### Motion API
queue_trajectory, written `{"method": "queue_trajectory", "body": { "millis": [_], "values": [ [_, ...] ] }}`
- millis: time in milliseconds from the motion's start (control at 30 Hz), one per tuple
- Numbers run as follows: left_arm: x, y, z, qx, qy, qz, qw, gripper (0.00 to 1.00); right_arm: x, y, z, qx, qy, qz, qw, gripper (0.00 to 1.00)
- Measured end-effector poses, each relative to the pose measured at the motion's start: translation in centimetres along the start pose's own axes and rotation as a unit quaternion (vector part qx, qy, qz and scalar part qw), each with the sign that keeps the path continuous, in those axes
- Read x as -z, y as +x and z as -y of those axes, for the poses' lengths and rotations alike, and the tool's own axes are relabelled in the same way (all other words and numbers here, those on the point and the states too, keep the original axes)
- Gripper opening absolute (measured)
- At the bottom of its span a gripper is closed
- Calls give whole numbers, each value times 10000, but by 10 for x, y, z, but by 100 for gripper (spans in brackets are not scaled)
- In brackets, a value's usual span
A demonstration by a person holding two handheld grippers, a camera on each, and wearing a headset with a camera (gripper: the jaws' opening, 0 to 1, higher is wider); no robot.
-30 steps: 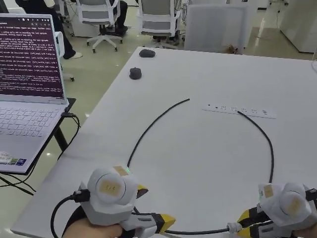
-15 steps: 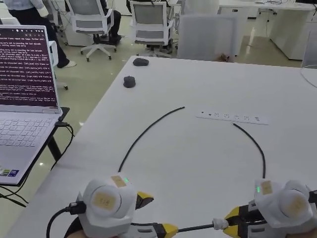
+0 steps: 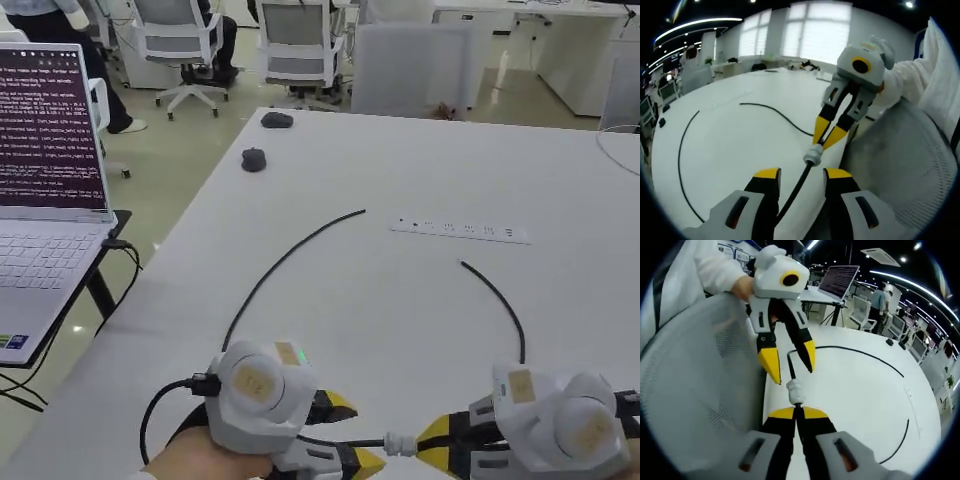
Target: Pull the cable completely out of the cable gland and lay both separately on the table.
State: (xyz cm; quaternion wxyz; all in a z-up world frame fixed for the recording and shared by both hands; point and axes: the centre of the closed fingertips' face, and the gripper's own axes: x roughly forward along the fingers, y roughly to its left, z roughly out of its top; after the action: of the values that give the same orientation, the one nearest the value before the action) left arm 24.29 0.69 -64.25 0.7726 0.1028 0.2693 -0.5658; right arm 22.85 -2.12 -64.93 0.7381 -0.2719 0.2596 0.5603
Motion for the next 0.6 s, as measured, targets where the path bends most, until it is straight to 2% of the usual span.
{"method": "queue_trajectory", "body": {
  "millis": [67,133,167,200,267,300,367,400,433,467,500,600],
  "values": [
    [-4,0,4,26,167,59,9998,36,-7,-5,1,58,9,178,9998,1],
    [-5,1,3,-11,154,65,9999,34,-9,-8,-1,37,42,244,9997,1],
    [-8,0,5,6,168,144,9998,33,-10,-9,-3,50,29,269,9996,1],
    [-12,0,7,37,197,268,9994,32,-11,-9,-5,43,4,275,9996,1],
    [-15,-1,13,144,252,310,9991,32,-14,-11,-7,34,-21,337,9994,1],
    [-18,-2,18,247,369,355,9984,31,-16,-11,-10,13,-2,360,9993,1],
    [-21,-2,22,296,497,384,9976,28,-18,-11,-14,-28,-32,380,9993,2],
    [-22,-2,24,312,522,382,9974,25,-18,-10,-16,-59,-48,389,9992,2],
    [-19,-2,28,416,545,287,9972,19,-19,-11,-16,-35,-70,407,9991,2],
    [-17,-2,30,444,501,238,9975,17,-21,-12,-15,-27,-76,431,9990,2],
    [-17,-2,28,364,560,316,9973,17,-20,-13,-15,-15,-76,430,9990,2],
    [-20,-3,34,375,585,488,9964,16,-19,-15,-17,-40,-188,449,9988,2]
  ]
}}
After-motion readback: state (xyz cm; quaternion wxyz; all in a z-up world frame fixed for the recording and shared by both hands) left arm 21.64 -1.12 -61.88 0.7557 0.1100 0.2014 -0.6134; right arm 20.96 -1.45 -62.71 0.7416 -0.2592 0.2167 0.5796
